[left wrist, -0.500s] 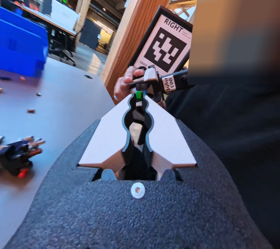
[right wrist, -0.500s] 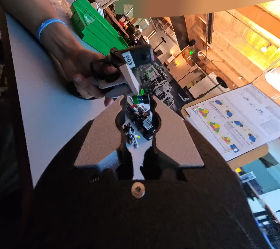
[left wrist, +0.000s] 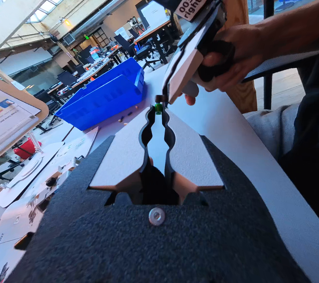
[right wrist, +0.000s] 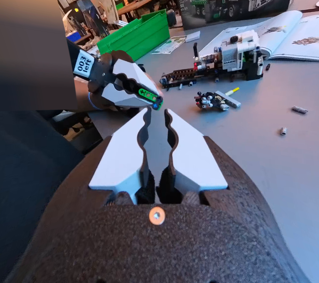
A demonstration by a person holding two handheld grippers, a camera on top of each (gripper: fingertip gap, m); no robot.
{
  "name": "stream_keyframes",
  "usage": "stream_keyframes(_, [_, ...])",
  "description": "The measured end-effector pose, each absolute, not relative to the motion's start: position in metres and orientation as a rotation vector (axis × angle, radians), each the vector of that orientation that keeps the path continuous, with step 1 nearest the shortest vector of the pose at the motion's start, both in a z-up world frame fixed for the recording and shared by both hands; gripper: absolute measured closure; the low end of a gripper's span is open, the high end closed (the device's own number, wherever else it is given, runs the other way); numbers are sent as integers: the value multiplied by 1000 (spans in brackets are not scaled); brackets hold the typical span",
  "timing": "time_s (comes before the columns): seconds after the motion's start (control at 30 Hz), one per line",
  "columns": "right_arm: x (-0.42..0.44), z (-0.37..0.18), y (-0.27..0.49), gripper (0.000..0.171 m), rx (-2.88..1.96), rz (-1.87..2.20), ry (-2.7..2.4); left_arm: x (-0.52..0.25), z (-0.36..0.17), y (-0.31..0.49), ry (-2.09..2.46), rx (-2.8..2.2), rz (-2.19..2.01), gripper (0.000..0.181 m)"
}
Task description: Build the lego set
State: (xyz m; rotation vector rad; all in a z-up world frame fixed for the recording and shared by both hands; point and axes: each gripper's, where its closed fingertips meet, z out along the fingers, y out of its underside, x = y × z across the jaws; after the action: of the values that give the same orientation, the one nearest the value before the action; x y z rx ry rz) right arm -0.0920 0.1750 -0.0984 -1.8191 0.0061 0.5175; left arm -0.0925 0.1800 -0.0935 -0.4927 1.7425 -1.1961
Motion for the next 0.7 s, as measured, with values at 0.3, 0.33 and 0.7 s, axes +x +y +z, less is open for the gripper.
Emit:
stream_keyframes(0.3, [-92,-96,177,165,-1804,521,0,-91,-94,179,1745,-521,-1198,176])
stream_keyframes(0.33, [-92,-95,177,166,-1794,525,-1,-91,-94,179,1743,-550,-1235,176])
stream_keyframes(0.7, [-89,-78,177,167,-1565,685,136,-87,-77,177,1627,-725,-1437,176])
